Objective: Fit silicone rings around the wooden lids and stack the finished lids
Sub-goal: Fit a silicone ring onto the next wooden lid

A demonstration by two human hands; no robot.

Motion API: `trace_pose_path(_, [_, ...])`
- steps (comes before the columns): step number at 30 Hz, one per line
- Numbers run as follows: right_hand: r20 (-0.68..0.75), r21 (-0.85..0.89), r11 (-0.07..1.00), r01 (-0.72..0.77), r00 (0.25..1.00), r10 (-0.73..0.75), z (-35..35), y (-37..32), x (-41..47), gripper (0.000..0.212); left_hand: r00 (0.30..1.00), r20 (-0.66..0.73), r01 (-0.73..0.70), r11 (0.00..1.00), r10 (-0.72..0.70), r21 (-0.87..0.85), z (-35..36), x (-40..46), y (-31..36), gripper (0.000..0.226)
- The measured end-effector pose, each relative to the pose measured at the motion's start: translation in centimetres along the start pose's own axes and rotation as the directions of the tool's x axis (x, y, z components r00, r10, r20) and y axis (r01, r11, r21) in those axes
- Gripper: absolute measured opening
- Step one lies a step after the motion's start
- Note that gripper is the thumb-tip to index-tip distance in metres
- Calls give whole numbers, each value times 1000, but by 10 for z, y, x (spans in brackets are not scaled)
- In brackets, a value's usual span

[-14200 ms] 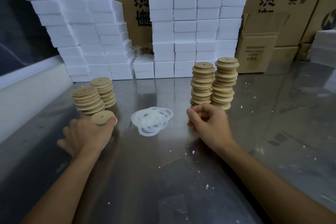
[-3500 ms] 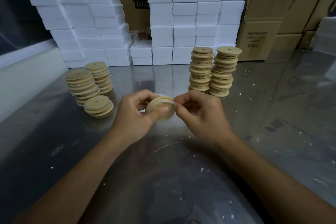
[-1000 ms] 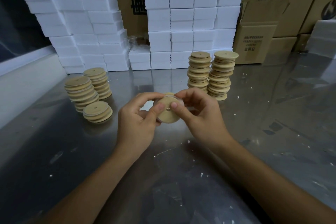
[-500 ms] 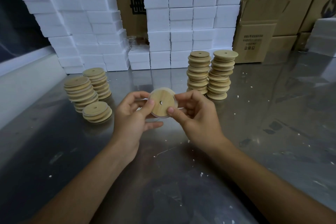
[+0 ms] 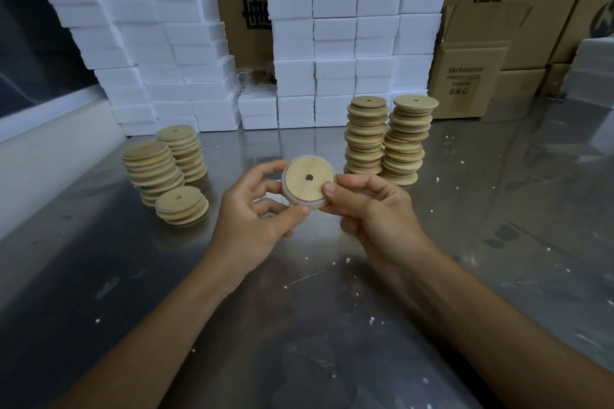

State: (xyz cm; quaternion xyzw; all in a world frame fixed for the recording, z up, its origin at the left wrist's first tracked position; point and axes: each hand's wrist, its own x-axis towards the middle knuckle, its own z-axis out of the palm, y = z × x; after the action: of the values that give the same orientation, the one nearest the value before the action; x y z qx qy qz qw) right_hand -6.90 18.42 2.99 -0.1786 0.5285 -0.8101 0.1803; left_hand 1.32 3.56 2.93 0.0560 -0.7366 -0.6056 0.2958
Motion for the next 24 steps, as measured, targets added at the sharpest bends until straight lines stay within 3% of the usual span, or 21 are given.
trace_pose_path(11, [-1, -76, 996, -48, 999, 48, 4, 6, -4, 12, 999, -13, 34, 999, -34, 23, -1, 1, -11, 55])
trace_pose_path(18, [18, -87, 995, -54, 998, 56, 6, 4, -8, 15, 992, -102, -64, 988, 79, 140, -1, 2, -15, 52])
trace_pose_path(24, [-56, -231, 973, 14, 998, -28, 9, 7, -7, 14, 925, -355, -3, 938, 134, 347, -17, 13, -12, 56])
